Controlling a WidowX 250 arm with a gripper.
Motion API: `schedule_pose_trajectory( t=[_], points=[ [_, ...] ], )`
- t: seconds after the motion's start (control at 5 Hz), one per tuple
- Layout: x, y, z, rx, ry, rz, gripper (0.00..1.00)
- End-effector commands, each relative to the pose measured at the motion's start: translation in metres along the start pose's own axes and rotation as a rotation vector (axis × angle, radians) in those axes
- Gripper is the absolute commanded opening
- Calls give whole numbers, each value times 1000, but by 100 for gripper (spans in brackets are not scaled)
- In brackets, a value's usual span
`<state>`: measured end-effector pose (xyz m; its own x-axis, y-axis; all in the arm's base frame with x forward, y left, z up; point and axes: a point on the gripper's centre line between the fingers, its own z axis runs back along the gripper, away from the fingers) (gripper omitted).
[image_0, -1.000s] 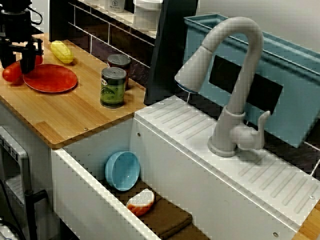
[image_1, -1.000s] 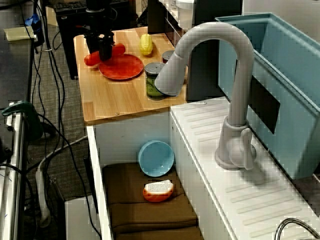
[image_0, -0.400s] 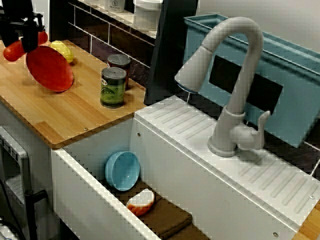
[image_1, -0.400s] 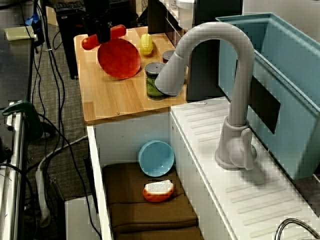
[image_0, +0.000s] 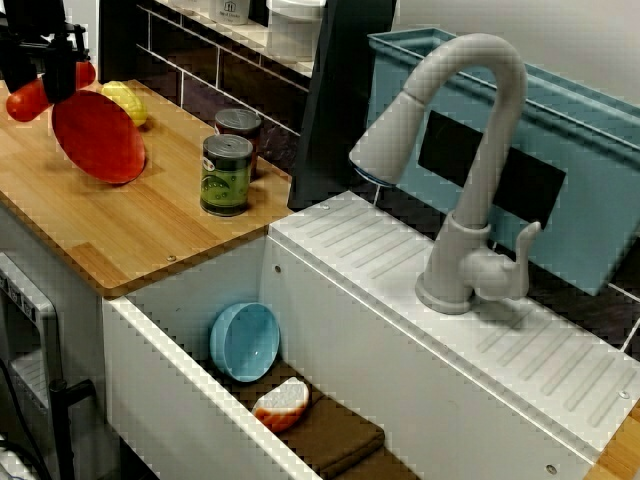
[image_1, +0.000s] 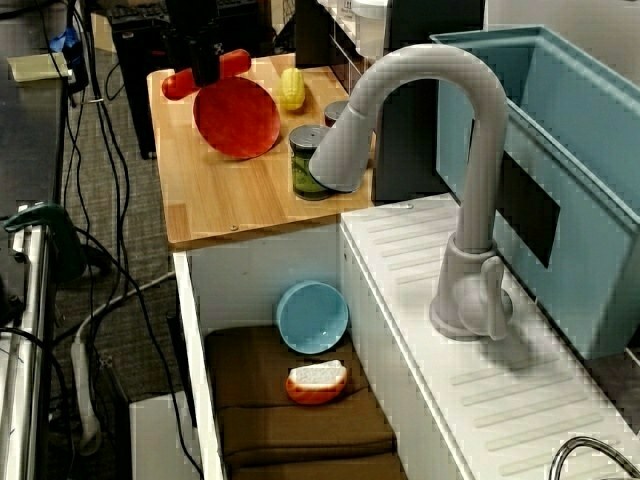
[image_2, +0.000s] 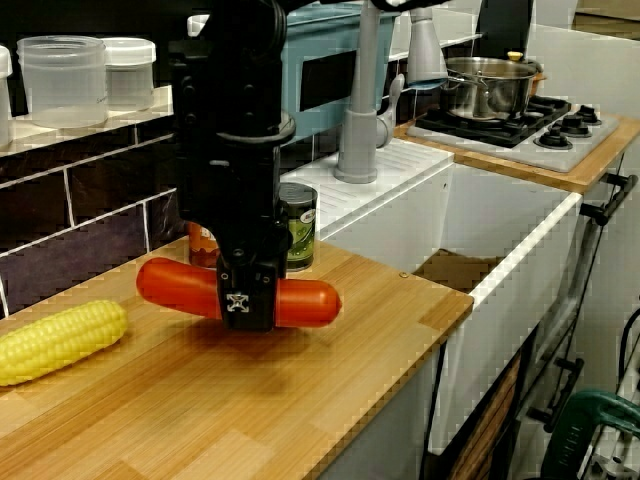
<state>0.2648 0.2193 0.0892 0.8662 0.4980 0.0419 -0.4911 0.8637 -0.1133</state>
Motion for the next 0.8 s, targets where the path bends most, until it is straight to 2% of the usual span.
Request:
schedule_pose_trajectory(
  t=[0.0, 0.4, 0.6],
  points=[
    [3, 6, 26, 20, -74, -11, 0],
    [9, 20, 19, 27, -60, 27, 0],
    [14, 25, 11, 43, -37, 49, 0]
  ],
)
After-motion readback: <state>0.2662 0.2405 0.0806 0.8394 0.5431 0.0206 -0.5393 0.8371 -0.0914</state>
